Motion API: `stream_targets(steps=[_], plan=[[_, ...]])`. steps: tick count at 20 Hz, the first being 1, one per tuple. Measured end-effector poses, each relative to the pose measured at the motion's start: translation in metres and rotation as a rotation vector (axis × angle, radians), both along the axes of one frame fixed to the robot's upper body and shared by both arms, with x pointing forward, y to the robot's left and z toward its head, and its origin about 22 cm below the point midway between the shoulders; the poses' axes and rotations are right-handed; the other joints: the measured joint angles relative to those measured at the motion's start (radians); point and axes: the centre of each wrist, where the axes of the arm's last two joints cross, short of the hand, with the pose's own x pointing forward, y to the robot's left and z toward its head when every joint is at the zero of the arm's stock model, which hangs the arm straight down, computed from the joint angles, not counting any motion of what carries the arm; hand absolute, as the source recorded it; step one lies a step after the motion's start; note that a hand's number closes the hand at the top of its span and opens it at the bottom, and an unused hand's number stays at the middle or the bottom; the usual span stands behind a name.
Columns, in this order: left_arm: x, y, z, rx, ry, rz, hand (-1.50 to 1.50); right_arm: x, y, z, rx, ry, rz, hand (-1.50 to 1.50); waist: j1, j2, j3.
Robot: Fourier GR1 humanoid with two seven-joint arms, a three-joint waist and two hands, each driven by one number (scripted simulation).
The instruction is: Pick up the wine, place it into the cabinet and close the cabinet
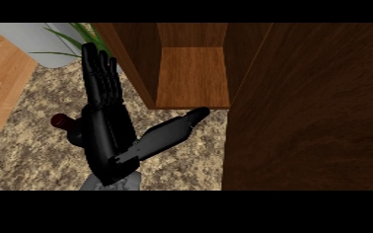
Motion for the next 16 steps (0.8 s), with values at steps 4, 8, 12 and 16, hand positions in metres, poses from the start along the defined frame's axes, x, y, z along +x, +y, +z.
stream_targets(steps=[4,8,12,16], plan=[[0.002,-0.007,0.012,-0.004,-0.006,0.016,-1.50,0.004,0.003,0.009,-0.010,0.002,-0.001,-1.50,0.003,0.000,0.000],[0.002,-0.012,0.017,-0.011,-0.003,0.035,-1.50,0.005,0.005,0.017,-0.018,0.007,-0.009,-1.50,0.003,-0.001,0.000],[-0.007,-0.011,0.021,-0.016,-0.004,0.068,-1.50,0.007,0.002,0.021,-0.025,0.008,-0.030,-1.50,0.006,-0.001,0.000],[-0.010,0.001,0.029,-0.029,0.006,0.118,-1.50,0.003,0.001,0.021,-0.025,0.011,-0.039,-1.50,0.005,-0.002,0.000]])
